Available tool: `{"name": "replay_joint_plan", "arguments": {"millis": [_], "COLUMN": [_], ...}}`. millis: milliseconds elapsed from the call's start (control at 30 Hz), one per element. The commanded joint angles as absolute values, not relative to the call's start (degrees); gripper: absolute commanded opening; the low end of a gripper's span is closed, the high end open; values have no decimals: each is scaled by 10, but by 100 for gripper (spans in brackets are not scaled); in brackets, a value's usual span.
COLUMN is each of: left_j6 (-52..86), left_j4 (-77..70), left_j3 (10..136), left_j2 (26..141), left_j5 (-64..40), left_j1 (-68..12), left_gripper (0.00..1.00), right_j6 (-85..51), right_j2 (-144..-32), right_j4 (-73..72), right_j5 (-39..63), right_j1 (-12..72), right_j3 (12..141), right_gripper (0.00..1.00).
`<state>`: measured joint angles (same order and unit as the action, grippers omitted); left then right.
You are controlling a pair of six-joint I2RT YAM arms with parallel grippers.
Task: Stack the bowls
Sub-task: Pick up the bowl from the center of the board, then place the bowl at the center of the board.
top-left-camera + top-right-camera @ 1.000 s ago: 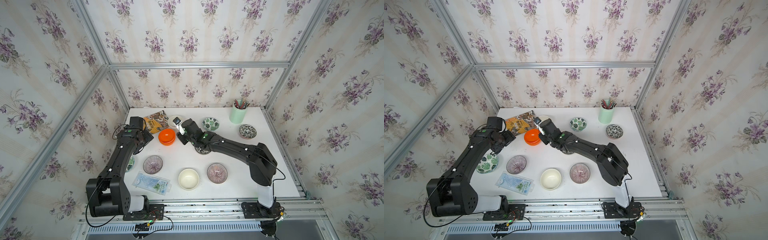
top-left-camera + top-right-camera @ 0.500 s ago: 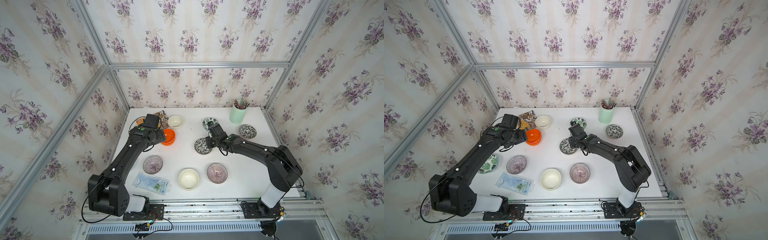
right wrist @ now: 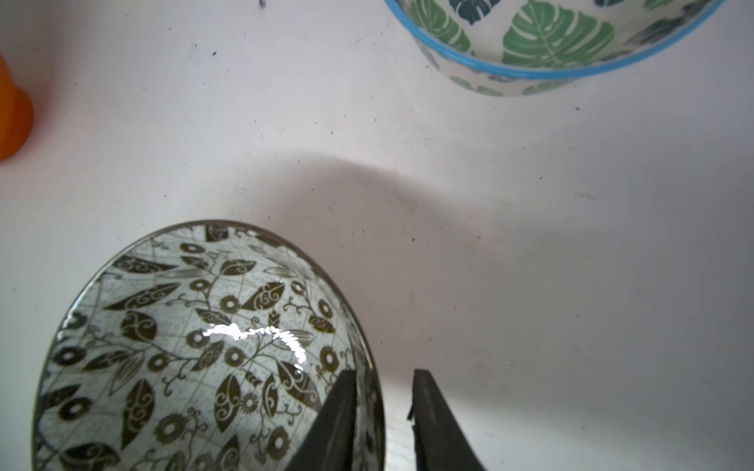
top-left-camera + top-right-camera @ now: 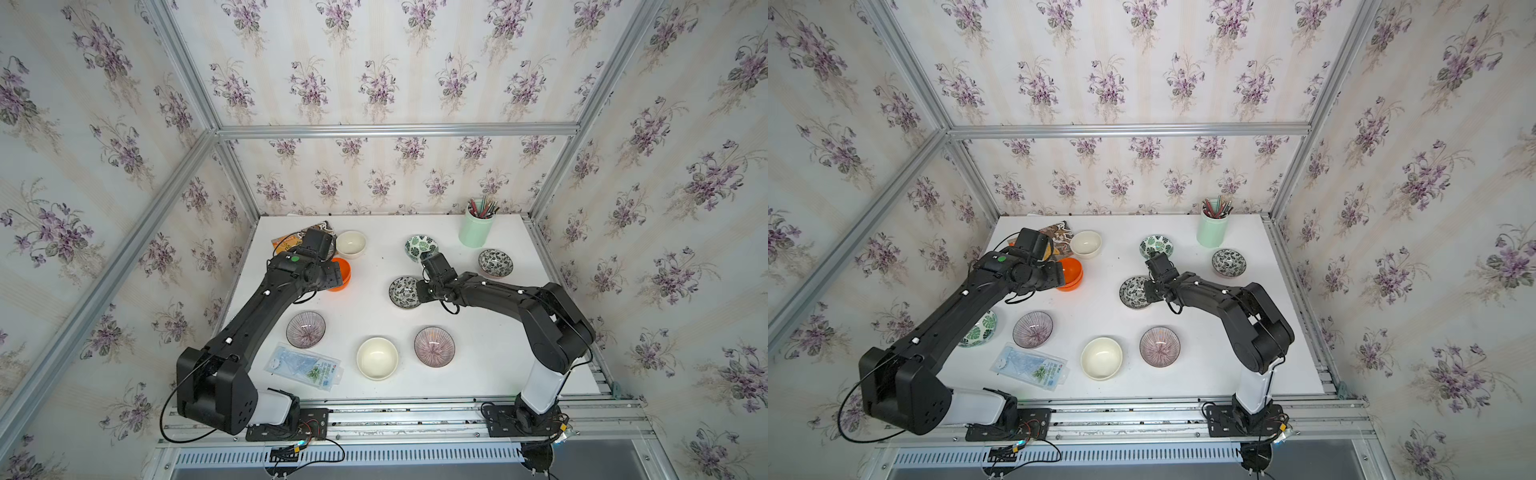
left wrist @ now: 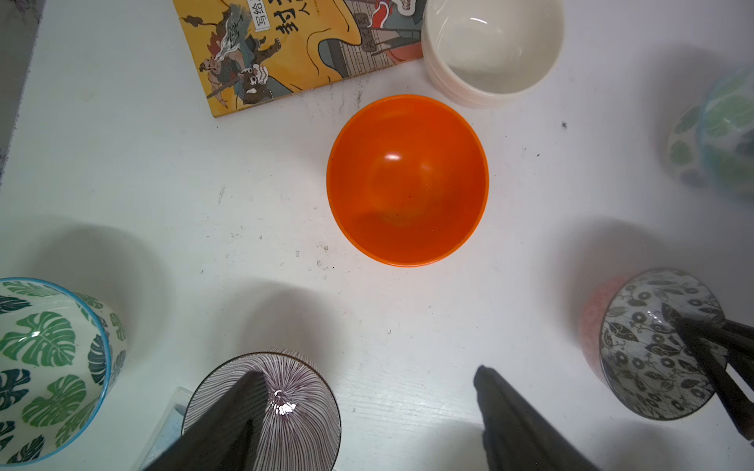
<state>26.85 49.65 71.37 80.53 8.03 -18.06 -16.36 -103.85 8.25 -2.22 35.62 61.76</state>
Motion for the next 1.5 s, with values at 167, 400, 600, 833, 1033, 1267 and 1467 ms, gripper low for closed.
{"name": "replay_joint_plan", "arguments": {"millis": [167, 400, 600, 833, 1033, 1267, 1467], "left_j6": [267, 274, 274, 273, 272, 272, 273], "left_j4": [504, 503, 503, 502, 503, 503, 503], "left_j3": [717, 717, 718, 720, 722, 726, 726], "left_j2": [807, 828, 827, 830, 832, 832, 834], "left_j5": [101, 100, 101, 104, 105, 107, 100], "left_j1": [-181, -181, -181, -181, -181, -181, -181], "left_gripper": [84, 84, 84, 84, 84, 84, 83], "right_j6": [-196, -212, -221, -219, -214, -208, -210], "right_j2": [-1057, -1115, -1169, -1209, -1229, -1222, -1215], "right_j4": [10, -17, -12, 6, 35, 60, 52], "right_j5": [13, 48, 71, 69, 52, 24, 15], "right_j1": [365, 375, 378, 386, 395, 395, 396], "right_j3": [648, 715, 783, 831, 854, 854, 845], "right_gripper": [7, 3, 4, 8, 10, 16, 32]}}
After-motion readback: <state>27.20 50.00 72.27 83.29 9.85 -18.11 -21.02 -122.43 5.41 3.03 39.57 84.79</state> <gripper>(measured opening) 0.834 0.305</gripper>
